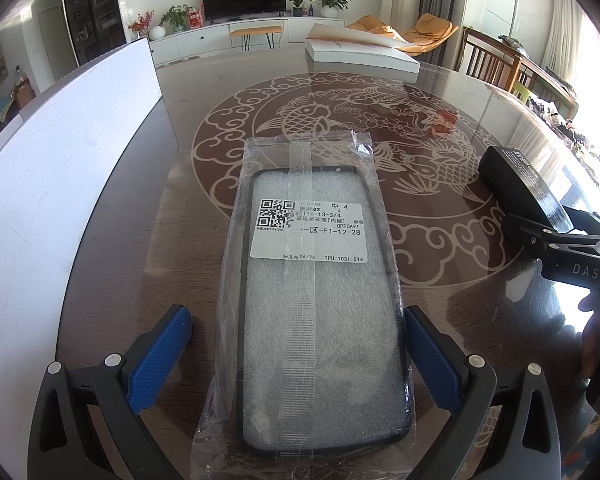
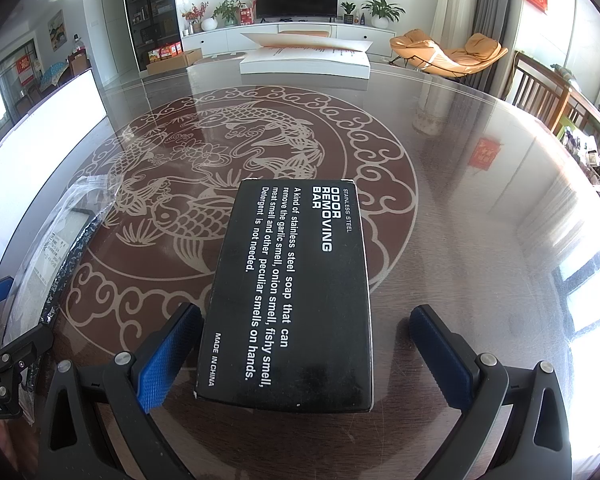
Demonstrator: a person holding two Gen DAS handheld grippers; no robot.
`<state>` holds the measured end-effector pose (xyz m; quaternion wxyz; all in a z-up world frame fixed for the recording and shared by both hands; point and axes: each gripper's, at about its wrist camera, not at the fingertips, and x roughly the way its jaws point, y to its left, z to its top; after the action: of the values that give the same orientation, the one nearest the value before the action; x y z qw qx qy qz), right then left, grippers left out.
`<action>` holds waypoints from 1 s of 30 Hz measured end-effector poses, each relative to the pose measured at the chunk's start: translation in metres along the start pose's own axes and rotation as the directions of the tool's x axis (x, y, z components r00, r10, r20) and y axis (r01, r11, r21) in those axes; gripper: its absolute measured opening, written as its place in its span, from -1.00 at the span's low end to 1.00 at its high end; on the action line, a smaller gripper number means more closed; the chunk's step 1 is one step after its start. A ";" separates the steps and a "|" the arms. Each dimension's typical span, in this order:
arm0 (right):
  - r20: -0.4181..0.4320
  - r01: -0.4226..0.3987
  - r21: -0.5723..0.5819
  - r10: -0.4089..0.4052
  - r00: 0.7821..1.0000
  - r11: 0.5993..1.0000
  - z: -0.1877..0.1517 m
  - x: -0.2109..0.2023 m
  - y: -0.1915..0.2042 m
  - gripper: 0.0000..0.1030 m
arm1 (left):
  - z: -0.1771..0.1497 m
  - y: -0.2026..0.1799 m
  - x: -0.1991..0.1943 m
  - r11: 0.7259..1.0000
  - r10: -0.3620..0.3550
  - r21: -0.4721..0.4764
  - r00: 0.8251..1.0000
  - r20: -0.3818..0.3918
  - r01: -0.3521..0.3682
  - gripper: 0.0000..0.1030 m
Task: Organize objects
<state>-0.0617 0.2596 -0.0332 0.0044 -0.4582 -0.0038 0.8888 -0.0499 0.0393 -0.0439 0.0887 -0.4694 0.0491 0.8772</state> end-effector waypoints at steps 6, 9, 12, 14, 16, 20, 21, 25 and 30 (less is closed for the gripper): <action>0.000 0.000 0.000 0.000 1.000 1.000 0.000 0.000 0.000 1.00 | 0.000 0.000 0.000 1.000 0.000 0.000 1.000 0.000 0.000 1.00; 0.000 0.000 0.000 0.000 1.000 1.000 0.000 0.000 0.000 1.00 | 0.000 0.000 0.000 1.000 0.000 0.000 1.000 0.000 0.000 1.00; 0.000 0.000 0.000 0.000 1.000 1.000 0.000 0.000 0.000 1.00 | 0.000 0.000 0.000 1.000 0.000 0.000 1.000 0.000 0.000 1.00; 0.000 0.000 0.000 0.000 1.000 1.000 0.000 0.000 0.000 1.00 | -0.001 0.000 0.000 1.000 0.000 0.000 1.000 0.000 0.000 1.00; 0.000 0.000 0.000 0.000 1.000 1.000 0.000 0.000 0.000 1.00 | 0.000 0.000 0.000 1.000 0.000 0.000 1.000 0.000 0.000 1.00; 0.000 0.000 0.000 0.000 1.000 1.000 0.000 0.000 0.000 1.00 | -0.001 0.000 0.000 1.000 0.000 0.000 1.000 0.001 0.000 1.00; 0.000 0.000 0.000 0.000 1.000 1.000 0.000 0.000 0.000 1.00 | 0.000 0.000 0.000 1.000 0.001 0.000 1.000 0.000 -0.001 1.00; 0.000 0.000 0.000 0.000 1.000 1.000 0.000 0.000 0.000 1.00 | 0.000 0.000 0.000 1.000 0.001 0.000 1.000 0.000 -0.001 1.00; 0.000 -0.001 0.001 0.001 1.000 1.000 0.000 0.000 0.000 1.00 | 0.005 -0.001 0.001 1.000 0.002 0.009 1.000 -0.012 -0.002 1.00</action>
<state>-0.0617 0.2597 -0.0330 0.0041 -0.4584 -0.0034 0.8888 -0.0539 0.0413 -0.0420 0.0897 -0.4741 0.0537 0.8742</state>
